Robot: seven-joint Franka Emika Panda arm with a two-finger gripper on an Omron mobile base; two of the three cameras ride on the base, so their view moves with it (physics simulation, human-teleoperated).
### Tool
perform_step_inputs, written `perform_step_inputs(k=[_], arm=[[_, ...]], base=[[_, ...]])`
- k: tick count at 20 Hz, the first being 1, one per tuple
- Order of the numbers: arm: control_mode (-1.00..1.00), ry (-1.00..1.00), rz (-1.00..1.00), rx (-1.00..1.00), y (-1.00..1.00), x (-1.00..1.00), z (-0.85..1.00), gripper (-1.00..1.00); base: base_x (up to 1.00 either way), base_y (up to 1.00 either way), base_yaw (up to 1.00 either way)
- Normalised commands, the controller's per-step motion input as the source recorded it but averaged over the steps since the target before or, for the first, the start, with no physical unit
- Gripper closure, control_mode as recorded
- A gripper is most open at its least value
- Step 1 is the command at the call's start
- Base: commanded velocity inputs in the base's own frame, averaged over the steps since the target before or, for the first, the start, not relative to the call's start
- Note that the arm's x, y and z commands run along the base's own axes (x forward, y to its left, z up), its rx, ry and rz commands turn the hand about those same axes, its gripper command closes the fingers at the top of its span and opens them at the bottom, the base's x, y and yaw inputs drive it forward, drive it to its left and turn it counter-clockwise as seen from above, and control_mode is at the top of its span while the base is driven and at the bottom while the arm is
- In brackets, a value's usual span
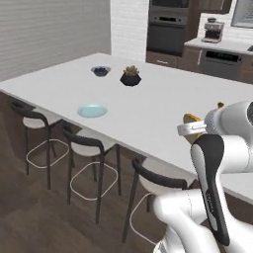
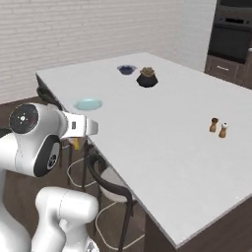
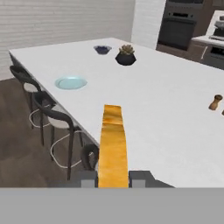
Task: Start the toaster. Once the lever pops up, take the bread to the plate on the dining counter.
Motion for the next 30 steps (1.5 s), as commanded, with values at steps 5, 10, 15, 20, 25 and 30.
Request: perform_step_inputs(k=[5,10,15,20,25,30], arm=[[1.0,0.0,0.0,0.0,0.0,0.0,0.0,1.0],[1.0,0.0,0.0,0.0,0.0,0.0,0.0,1.0],[1.0,0.0,0.0,0.0,0.0,0.0,0.0,1.0],[1.0,0.0,0.0,0.0,0.0,0.0,0.0,1.0],[1.0,0.0,0.0,0.0,0.0,0.0,0.0,1.0],[1.0,0.0,0.0,0.0,0.0,0.0,0.0,1.0]], base=[[0.44,1.0,-0.39],[0.01,1.0,-0.38],[-0.08,1.0,-0.4],[0.0,1.0,-0.42],[0.09,1.0,-0.43],[0.26,1.0,-0.46]])
